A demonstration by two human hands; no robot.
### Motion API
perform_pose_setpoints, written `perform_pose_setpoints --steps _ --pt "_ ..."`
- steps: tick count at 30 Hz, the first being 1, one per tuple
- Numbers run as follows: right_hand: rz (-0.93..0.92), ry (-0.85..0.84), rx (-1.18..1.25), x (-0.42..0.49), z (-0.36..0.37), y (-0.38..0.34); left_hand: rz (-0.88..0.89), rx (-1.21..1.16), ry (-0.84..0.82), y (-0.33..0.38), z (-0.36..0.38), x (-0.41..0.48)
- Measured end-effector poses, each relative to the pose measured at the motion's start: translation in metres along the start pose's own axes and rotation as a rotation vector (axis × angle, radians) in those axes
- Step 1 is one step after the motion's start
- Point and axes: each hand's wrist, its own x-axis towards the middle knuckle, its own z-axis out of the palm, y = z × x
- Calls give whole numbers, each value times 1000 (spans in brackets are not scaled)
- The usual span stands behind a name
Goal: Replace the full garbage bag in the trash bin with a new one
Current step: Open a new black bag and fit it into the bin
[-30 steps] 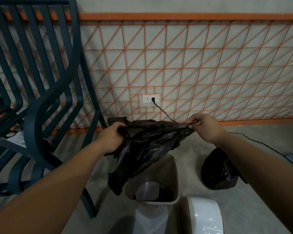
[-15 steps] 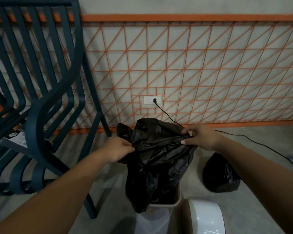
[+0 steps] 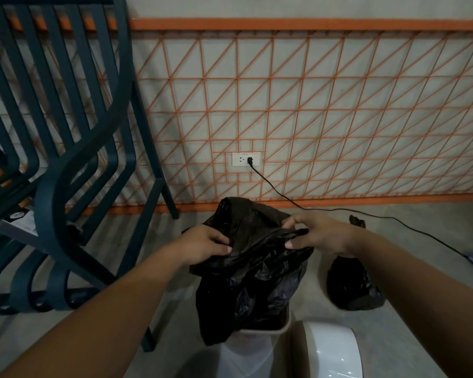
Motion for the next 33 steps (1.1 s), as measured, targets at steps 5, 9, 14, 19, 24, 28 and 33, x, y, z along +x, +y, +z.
perform_pose_setpoints --steps 5,9,14,19,24,28,33 --pt "68 -107 66 4 26 10 -130 -2 -199 -2 12 -8" --pt "150 -90 -27 17 51 26 -133 191 -318 -25 44 -12" --pt "178 -200 -154 26 82 46 -40 422 -140 -50 87 -10" --pt "136 -138 -553 30 98 61 54 599 3 -59 111 -1" --pt "71 -30 -788 41 116 75 20 598 90 -65 126 21" --pt "114 -74 -756 57 137 84 -103 506 -166 -73 138 38" --pt "241 -215 -720 69 159 93 -185 544 -424 -73 138 39"
